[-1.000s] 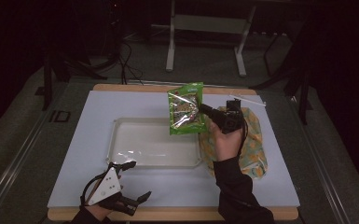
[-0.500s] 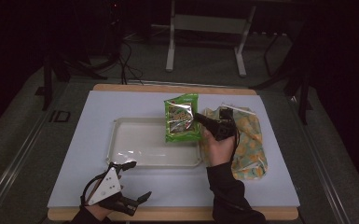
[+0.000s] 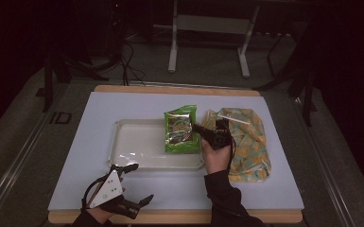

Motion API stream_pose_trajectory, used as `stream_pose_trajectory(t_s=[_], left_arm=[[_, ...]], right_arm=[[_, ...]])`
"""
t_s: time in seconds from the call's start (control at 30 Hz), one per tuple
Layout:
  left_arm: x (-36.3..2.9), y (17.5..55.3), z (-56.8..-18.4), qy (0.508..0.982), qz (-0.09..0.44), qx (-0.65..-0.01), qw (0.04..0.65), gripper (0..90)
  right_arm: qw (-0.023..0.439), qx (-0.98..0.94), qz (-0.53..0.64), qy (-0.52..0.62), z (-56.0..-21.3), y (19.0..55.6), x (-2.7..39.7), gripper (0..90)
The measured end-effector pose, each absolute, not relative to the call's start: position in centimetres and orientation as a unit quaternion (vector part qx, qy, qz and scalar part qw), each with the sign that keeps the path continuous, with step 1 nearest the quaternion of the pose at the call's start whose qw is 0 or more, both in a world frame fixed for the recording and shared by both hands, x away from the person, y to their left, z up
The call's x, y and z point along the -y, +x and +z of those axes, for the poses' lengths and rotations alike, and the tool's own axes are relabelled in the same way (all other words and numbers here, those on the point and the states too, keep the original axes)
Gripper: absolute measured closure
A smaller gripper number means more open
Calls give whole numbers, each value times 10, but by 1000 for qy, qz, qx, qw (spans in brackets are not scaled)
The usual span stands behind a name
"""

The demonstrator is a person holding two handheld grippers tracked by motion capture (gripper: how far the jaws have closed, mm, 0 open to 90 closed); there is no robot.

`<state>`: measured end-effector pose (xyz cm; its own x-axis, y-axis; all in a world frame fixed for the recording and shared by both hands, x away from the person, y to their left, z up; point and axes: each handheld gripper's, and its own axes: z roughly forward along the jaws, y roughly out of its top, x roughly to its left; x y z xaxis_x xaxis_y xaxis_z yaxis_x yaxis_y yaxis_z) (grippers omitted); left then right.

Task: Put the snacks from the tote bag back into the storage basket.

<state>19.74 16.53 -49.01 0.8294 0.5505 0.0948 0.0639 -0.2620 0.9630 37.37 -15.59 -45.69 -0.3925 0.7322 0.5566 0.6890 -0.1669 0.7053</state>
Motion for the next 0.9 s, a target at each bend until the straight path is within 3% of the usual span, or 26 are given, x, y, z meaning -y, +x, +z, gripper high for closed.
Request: stream_pose_trajectory(t_s=[0.9], left_arm=[[-165,198,-491,768,212,-200,570,4]], right_arm=[[1,-649,498,575,-508,354,150,892]])
